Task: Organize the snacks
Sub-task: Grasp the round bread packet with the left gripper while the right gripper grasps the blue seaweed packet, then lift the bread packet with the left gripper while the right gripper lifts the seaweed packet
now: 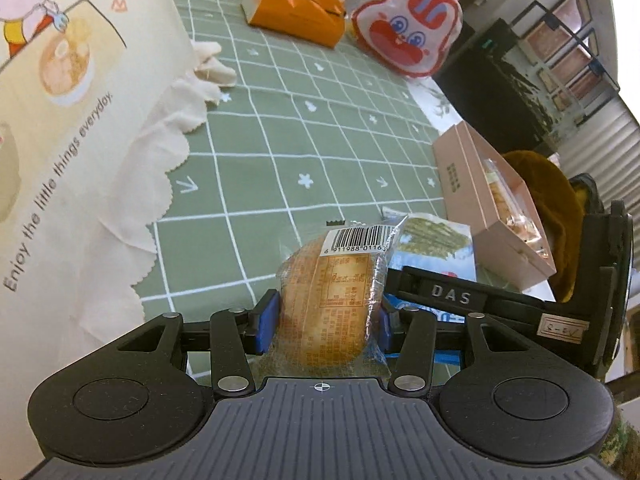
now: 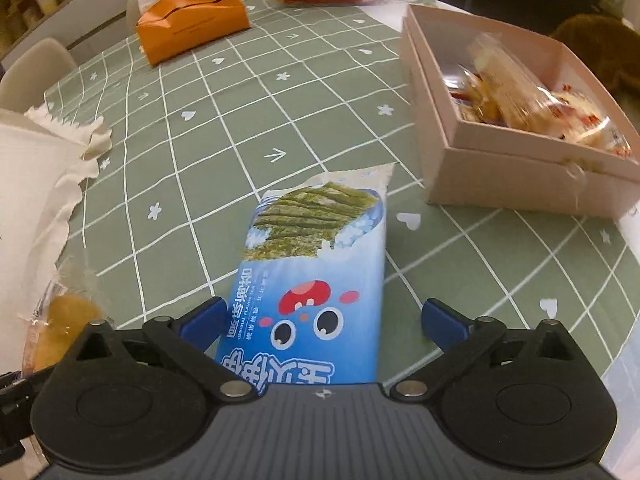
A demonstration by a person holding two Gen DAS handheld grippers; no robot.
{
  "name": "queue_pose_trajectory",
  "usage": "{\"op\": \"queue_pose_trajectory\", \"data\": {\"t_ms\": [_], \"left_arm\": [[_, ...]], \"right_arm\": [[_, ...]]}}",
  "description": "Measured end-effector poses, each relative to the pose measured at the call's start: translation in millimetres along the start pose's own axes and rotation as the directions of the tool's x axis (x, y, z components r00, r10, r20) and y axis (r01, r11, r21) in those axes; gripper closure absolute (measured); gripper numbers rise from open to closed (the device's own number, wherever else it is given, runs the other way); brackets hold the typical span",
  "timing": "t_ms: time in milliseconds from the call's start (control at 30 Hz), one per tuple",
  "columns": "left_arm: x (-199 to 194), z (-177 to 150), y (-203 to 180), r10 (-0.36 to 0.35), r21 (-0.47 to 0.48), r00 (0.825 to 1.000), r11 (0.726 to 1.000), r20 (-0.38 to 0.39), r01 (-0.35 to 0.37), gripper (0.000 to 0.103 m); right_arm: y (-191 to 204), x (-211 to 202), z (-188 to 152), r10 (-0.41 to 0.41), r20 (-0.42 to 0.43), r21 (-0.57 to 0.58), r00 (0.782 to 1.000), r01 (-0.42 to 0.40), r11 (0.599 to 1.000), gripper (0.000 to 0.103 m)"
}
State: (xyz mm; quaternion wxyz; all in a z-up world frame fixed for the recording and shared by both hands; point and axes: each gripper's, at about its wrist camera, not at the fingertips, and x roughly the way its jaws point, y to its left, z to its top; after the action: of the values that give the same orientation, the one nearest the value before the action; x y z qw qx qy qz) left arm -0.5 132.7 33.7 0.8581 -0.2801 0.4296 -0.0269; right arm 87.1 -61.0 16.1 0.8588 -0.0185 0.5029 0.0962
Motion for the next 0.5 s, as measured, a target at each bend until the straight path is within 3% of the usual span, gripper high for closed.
{"op": "queue_pose_trajectory", "data": {"t_ms": [200, 267, 367, 500], "left_arm": [[2, -1, 4, -0.001, -0.015, 1.0, 1.0, -0.005, 0.001, 0.05], [1, -2, 4, -0.005, -0.019, 1.0, 1.0, -0.003, 0.005, 0.05], [0, -3, 4, -0.012, -0.017, 1.0, 1.0, -0.007, 0.012, 0.05], [2, -4, 1, -0.024, -0.006, 1.0, 1.0, -0.018, 0.024, 0.05]], "right_arm": [[16, 3, 3, -0.039, -0.001, -0.096, 0.999, 0.039, 0.995, 0.0], [15, 2, 3, -0.022, -0.013, -0.099, 1.0, 0.021, 0.995, 0.002], [10, -7, -2, 0.0, -0.025, -0.109, 1.0, -0.003, 0.994, 0.014], [-2, -21, -20, 0.043, -0.064, -0.134, 0.997, -0.051, 0.99, 0.015]]}}
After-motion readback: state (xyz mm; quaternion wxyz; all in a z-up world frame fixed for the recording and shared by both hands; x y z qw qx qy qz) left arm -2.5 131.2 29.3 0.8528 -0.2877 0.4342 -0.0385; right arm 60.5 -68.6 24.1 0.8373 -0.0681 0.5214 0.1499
